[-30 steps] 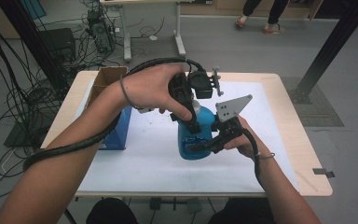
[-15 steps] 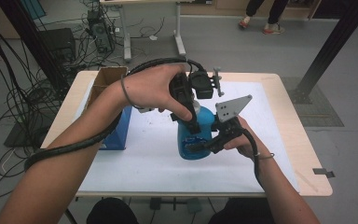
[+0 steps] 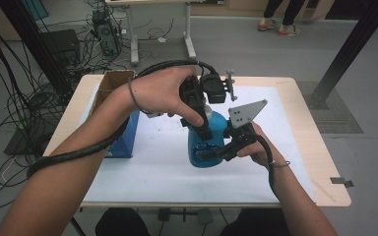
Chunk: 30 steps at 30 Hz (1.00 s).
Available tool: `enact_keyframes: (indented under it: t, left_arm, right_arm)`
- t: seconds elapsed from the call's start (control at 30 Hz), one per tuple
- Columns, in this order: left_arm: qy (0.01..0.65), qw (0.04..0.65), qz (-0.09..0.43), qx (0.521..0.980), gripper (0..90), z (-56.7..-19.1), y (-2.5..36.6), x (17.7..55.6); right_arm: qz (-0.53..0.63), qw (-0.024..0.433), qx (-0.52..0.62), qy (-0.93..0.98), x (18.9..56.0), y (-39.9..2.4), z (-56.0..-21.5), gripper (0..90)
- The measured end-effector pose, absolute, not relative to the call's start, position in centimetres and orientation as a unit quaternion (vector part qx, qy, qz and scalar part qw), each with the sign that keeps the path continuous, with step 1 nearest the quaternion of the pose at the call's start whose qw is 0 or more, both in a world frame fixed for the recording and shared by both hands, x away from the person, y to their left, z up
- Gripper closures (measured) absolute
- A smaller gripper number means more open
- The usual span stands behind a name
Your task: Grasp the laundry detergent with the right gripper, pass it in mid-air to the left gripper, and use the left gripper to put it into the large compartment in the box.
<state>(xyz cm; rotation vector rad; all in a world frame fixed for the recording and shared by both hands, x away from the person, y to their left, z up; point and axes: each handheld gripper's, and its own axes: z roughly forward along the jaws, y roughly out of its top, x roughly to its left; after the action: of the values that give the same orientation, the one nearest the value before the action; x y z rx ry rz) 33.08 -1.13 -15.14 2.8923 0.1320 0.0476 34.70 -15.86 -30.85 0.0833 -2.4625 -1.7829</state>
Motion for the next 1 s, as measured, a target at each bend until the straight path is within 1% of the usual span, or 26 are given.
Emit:
enact_keyframes:
  t: [1.0]
  left_arm:
    - [0.051,0.121,0.017,0.991,37.9,-15.30,-1.26,33.50]
  right_arm:
    - [-0.585,0.052,0.025,-0.809,35.15,-15.99,-30.99,43.1]
